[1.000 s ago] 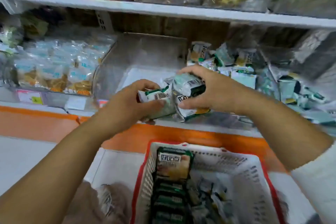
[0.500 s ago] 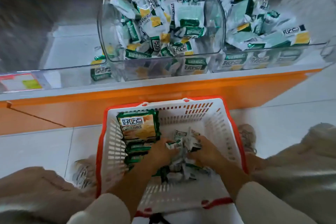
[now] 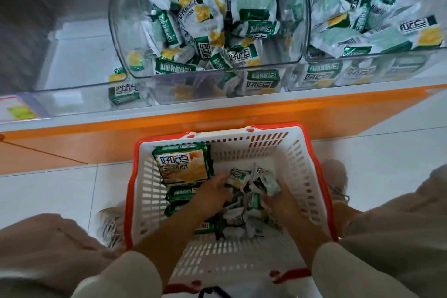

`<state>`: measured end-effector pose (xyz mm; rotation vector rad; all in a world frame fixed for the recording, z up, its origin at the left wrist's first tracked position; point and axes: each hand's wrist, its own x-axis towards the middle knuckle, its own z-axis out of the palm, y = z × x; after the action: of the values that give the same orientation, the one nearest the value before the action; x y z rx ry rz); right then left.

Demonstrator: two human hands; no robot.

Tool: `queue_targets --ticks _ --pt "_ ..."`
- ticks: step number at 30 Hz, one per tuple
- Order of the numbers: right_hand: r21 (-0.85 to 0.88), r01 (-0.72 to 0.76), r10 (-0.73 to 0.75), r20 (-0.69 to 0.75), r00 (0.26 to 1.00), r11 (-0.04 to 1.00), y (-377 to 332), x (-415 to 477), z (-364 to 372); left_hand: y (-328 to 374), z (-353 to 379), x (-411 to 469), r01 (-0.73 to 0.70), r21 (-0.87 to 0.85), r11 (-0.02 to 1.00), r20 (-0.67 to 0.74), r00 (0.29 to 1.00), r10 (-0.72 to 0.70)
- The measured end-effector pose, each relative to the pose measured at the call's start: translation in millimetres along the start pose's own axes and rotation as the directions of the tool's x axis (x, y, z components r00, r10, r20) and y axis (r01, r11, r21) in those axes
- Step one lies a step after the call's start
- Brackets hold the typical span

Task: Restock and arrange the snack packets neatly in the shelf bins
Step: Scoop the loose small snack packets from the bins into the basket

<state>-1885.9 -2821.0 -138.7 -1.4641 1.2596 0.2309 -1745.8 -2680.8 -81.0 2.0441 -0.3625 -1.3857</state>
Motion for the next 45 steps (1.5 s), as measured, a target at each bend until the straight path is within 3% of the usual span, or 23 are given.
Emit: queue_targets --ticks 4,6,9,11,14,16,18,21,23,25,27,29,32,34,37,41,45 --pt "0.019 0.154 -0.154 -0.018 0.988 0.988 -42 -28 3 21 -43 -36 -0.209 0.197 0.958 -0.085 0.97 0.229" --pt "0.07 0.287 -0.288 0.018 0.957 0.955 -76 -54 6 41 -73 -63 -0.319 0.281 0.905 -0.138 0.92 0.367" --pt "0.01 0.501 -0.501 0.051 0.864 0.865 -132 -97 9 74 -127 -109 -0.436 0.422 0.795 -0.261 0.782 0.567" --pt "0.023 0.591 -0.59 0.11 0.8 0.806 -170 -129 9 88 -164 -138 -0.467 0.492 0.734 -0.389 0.637 0.666" --pt "0.014 0.732 -0.721 0.184 0.668 0.681 -229 -176 7 94 -217 -154 -0.444 0.518 0.731 -0.559 0.472 0.682" --pt "-0.018 0.811 -0.792 0.206 0.575 0.585 -270 -196 8 96 -244 -151 -0.396 0.494 0.774 -0.599 0.489 0.634" --pt "-0.066 0.888 -0.865 0.205 0.459 0.455 -314 -205 13 98 -267 -140 -0.351 0.49 0.798 -0.58 0.552 0.598" --pt "-0.193 0.937 -0.898 0.282 0.337 0.291 -379 -199 32 101 -290 -116 -0.267 0.492 0.829 -0.481 0.71 0.514" --pt "-0.328 0.93 -0.86 0.412 0.301 0.168 -418 -182 50 103 -299 -100 -0.241 0.512 0.825 -0.4 0.782 0.477" --pt "-0.478 0.878 -0.755 0.562 0.338 0.037 -450 -161 69 106 -303 -86 -0.224 0.55 0.805 -0.309 0.84 0.445" --pt "-0.603 0.792 -0.574 0.683 0.451 -0.095 -473 -139 89 108 -305 -74 -0.199 0.633 0.748 -0.215 0.883 0.417" --pt "-0.67 0.716 -0.38 0.725 0.575 -0.195 -487 -123 108 109 -307 -64 -0.185 0.691 0.699 -0.166 0.9 0.402" --pt "-0.707 0.663 -0.207 0.707 0.676 -0.248 -498 -107 130 104 -309 -56 -0.149 0.792 0.592 -0.115 0.916 0.385" --pt "-0.706 0.638 -0.139 0.697 0.704 -0.309 -500 -98 142 98 -315 -54 -0.13 0.793 0.595 -0.111 0.93 0.351" --pt "-0.707 0.597 -0.078 0.667 0.741 -0.38 -496 -85 153 87 -327 -53 -0.116 0.719 0.685 -0.119 0.951 0.286" --pt "-0.716 0.551 -0.048 0.627 0.777 -0.428 -486 -65 164 83 -334 -57 -0.158 0.675 0.721 -0.116 0.942 0.315" --pt "-0.758 0.551 -0.122 0.62 0.775 -0.349 -481 -62 166 80 -338 -58 -0.163 0.589 0.791 -0.205 0.917 0.342"
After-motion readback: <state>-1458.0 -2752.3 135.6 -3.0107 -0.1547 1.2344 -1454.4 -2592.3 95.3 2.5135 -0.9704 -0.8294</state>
